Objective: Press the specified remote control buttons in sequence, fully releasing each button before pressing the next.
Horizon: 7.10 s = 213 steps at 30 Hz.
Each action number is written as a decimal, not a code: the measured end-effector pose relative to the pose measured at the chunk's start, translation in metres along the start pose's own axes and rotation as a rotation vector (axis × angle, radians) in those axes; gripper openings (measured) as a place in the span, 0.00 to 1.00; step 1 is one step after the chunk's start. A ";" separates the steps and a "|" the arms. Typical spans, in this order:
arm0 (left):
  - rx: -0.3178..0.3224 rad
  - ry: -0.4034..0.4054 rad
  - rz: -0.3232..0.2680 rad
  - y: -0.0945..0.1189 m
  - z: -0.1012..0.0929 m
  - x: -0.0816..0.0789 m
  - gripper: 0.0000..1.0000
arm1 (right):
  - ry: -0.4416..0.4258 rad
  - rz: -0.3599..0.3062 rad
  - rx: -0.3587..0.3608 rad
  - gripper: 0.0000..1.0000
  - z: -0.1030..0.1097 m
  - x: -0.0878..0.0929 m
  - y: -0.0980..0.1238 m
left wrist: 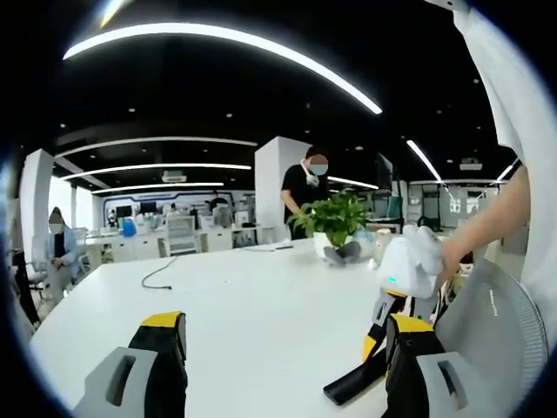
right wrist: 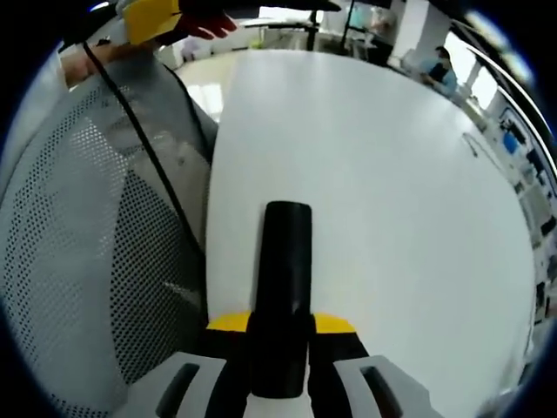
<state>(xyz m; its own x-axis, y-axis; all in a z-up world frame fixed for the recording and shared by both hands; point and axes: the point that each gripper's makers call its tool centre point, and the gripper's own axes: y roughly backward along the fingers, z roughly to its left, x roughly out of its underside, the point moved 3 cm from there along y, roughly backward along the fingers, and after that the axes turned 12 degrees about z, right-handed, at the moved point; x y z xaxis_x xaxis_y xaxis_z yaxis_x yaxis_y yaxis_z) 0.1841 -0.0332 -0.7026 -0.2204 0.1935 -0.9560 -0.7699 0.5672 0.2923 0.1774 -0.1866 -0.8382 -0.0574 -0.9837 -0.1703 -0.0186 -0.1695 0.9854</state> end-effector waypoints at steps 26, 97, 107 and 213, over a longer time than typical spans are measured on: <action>-0.007 0.025 0.007 0.001 0.003 0.003 0.99 | -0.018 -0.021 -0.023 0.21 -0.011 0.003 0.001; -0.129 -0.027 0.145 -0.002 0.022 0.026 0.97 | -0.020 -0.086 -0.055 0.21 -0.036 0.003 0.002; -0.125 -0.027 0.125 0.000 0.021 0.023 0.96 | -0.008 -0.068 -0.079 0.21 -0.041 0.001 0.001; -0.061 -0.032 0.217 -0.007 0.016 0.039 0.92 | 0.006 -0.081 -0.003 0.21 -0.137 -0.013 -0.004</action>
<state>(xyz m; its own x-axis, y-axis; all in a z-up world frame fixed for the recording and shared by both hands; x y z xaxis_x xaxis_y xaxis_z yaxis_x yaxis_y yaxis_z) 0.1906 -0.0168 -0.7419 -0.3667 0.3312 -0.8694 -0.7417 0.4600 0.4881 0.3146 -0.1814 -0.8388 -0.0498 -0.9671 -0.2496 -0.0199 -0.2489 0.9683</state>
